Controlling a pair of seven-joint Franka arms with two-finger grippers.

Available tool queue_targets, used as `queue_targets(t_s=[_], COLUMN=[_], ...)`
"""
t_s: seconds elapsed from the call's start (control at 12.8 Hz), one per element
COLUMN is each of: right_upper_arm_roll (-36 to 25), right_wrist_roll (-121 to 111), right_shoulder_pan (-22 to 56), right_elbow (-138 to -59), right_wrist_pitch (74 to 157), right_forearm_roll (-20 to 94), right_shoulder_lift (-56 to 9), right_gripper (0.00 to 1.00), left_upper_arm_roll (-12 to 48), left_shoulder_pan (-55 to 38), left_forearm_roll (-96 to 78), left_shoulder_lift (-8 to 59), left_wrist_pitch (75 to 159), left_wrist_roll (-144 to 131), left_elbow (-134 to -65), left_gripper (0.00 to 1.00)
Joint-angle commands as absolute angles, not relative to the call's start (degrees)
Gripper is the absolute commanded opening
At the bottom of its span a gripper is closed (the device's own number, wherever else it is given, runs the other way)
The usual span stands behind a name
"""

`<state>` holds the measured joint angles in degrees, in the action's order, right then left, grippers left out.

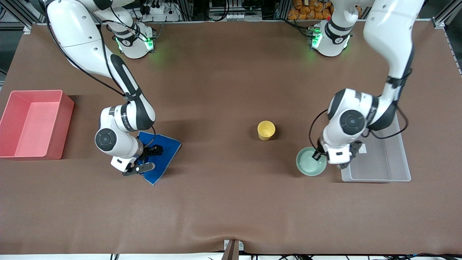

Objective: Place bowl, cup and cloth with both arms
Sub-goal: 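Grasp the bowl rim with the left gripper while the right gripper grasps the cloth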

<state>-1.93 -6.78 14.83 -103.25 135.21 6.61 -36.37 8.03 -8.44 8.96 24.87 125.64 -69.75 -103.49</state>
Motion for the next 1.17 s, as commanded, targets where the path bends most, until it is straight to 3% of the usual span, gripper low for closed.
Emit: queue_targets(t_s=[0.0, 0.08, 0.31, 0.7, 1.09], right_upper_arm_roll=[-2.29, -2.29, -2.29, -2.37, -2.46], right_wrist_roll=[-6.15, -6.15, -6.15, -6.15, -6.24], right_shoulder_pan=[15.9, 16.08, 16.08, 16.0, 15.56], right_elbow=[-104.5, -104.68, -104.68, -104.5, -105.2], right_wrist_pitch=[135.53, 135.53, 135.53, 135.97, 134.48], right_forearm_roll=[6.06, 6.06, 6.15, 6.06, 6.06], right_shoulder_lift=[-35.33, -35.33, -35.25, -33.05, -28.05], right_gripper=[0.14, 0.0, 0.0, 0.0, 0.0], left_upper_arm_roll=[8.44, 8.61, 8.7, 8.7, 8.7], left_shoulder_pan=[-4.5, -2.39, 3.23, 12.55, 16.43], left_forearm_roll=[9.67, 9.32, 8.09, 8.44, 8.61], left_shoulder_lift=[15.93, 14.17, 10.65, 10.9, 11.51], left_wrist_pitch=[116.22, 113.32, 108.29, 109.24, 126.09], left_wrist_roll=[-59.47, -55.24, -42.76, -17.35, -8.11], left_elbow=[-104.06, -104.15, -107.13, -112.32, -122.51], left_gripper=[0.0, 0.0, 0.0, 0.0, 0.0])
